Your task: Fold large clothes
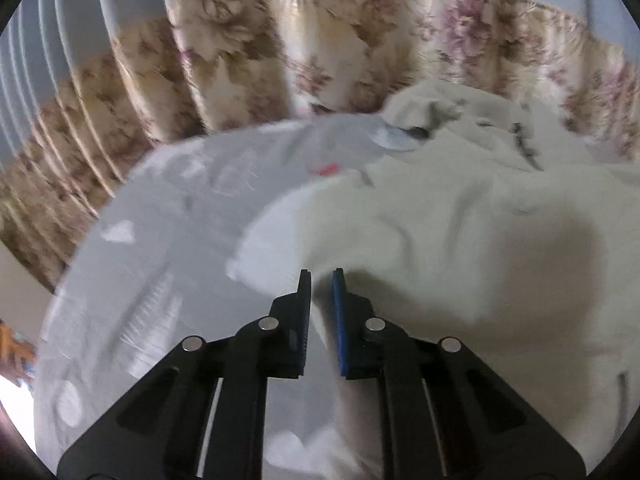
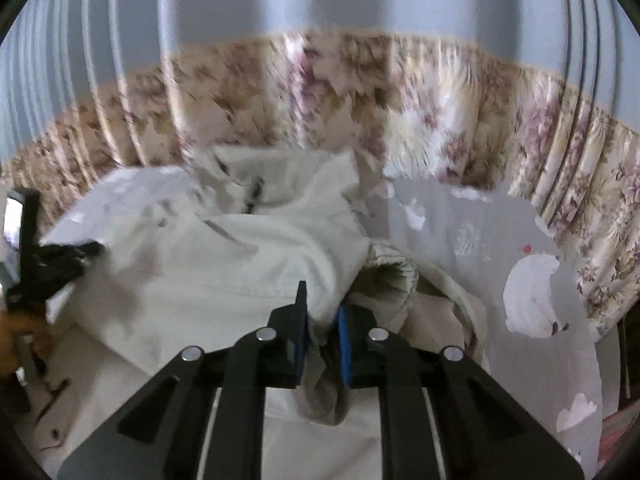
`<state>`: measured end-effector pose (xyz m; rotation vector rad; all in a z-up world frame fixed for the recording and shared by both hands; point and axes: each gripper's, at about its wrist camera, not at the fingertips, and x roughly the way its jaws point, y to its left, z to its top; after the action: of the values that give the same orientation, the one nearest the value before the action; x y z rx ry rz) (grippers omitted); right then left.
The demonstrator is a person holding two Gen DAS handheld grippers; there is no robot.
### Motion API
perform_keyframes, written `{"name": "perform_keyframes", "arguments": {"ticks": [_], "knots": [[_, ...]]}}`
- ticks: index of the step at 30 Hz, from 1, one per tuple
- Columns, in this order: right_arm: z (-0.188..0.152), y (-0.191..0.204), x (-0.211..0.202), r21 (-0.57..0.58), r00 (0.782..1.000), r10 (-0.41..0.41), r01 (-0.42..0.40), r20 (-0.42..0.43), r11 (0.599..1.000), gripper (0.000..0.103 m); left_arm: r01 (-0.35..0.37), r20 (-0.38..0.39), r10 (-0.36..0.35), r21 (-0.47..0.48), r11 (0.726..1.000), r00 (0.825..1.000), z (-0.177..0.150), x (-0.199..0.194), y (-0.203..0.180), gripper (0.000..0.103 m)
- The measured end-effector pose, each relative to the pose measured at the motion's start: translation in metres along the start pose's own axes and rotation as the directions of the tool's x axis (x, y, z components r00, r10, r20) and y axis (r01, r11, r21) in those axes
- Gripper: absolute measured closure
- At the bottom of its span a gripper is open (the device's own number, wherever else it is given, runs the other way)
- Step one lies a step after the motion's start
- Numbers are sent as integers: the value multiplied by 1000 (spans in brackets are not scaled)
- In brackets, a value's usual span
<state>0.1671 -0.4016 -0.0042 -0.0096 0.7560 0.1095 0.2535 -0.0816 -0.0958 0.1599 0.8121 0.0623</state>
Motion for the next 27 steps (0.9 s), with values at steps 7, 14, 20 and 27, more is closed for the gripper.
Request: {"name": "perform_keyframes", "arguments": {"ticks": [7, 14, 20, 27], "knots": [[-23, -11, 32, 40, 994, 40, -36, -103, 999, 61, 109, -2, -109, -42, 993, 994, -7, 0, 10, 76], [-10, -25, -24, 59, 999, 48, -49, 24, 997, 36, 152, 121, -142, -78, 985, 982, 4, -43, 23, 18], [19, -43, -23, 76, 999, 37, -40, 34, 996, 35, 171, 135, -161, -67, 983, 978, 33, -44, 25, 11], [67, -57, 20, 83, 998, 60, -60, -3, 995, 35, 171, 76, -165, -87, 981, 983, 90, -3, 27, 7]]}}
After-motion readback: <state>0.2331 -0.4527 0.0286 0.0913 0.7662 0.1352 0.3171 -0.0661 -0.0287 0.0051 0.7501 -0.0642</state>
